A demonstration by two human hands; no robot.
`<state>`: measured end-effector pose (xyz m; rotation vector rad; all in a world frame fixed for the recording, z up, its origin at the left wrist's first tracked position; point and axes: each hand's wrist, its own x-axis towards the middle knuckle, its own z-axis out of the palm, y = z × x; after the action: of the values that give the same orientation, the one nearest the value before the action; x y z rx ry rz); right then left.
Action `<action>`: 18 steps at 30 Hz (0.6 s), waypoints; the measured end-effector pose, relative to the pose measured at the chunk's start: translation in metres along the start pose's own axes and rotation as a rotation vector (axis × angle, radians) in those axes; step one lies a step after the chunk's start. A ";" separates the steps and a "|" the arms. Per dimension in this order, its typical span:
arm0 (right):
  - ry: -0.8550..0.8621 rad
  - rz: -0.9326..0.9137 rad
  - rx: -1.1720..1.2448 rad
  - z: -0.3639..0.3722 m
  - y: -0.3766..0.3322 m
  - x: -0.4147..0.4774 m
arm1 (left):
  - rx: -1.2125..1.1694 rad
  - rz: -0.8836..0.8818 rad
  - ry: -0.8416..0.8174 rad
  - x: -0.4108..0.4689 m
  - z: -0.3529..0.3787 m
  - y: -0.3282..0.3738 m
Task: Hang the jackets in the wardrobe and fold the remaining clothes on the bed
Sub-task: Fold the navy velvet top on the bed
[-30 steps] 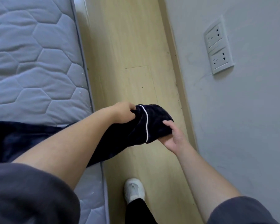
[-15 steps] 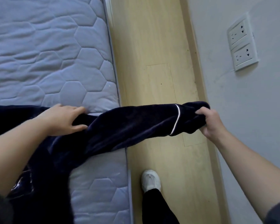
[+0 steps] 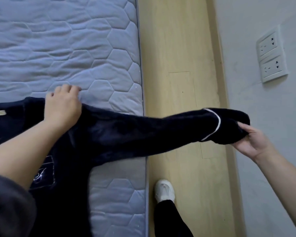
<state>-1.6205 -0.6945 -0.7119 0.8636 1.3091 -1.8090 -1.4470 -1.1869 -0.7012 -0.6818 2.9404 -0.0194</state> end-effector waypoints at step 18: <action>0.131 -0.050 -0.558 0.009 0.019 -0.014 | 0.056 0.155 -0.346 -0.082 0.051 0.129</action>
<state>-1.5977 -0.7047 -0.7068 0.6455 1.8114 -1.3242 -1.4245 -1.0346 -0.7478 -0.4001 2.6385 0.0280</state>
